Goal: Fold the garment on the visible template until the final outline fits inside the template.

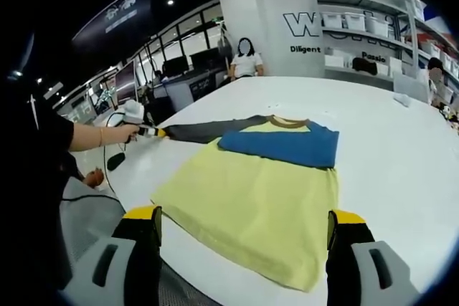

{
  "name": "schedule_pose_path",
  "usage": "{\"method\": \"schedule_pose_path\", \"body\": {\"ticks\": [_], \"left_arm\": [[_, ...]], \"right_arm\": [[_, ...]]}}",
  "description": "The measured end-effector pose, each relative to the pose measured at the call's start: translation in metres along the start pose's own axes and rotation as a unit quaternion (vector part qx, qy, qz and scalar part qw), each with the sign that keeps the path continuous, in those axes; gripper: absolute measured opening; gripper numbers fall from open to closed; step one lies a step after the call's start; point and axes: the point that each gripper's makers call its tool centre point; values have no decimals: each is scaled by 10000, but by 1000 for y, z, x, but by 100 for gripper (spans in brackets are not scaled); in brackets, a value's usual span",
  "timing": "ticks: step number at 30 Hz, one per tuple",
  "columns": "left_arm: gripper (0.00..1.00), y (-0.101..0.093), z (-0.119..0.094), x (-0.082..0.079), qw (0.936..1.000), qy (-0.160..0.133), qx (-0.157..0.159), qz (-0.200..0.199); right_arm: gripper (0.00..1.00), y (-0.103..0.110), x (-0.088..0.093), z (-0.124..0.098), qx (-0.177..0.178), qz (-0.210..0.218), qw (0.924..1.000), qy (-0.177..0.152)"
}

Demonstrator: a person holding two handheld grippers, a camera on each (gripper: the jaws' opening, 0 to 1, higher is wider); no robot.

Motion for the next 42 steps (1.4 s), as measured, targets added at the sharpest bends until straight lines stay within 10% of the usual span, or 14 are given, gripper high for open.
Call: {"method": "schedule_pose_path", "body": {"ticks": [21,42], "left_arm": [[1,-19,-20,-42,9985,-275,320,356],[0,-119,-24,-98,9816,-573,1322,1251]], "right_arm": [[99,-1,-6,-4,20,7,9999,-138],[99,4,-2,-5,-68,-47,9999,-72]]}}
Point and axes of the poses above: the point that each gripper's makers call its tool centre point, and the gripper's own axes: z roughly forward along the fingers, y roughly to its left, x roughly out of its underside, and after that the axes turned 4 degrees about x, right-handed
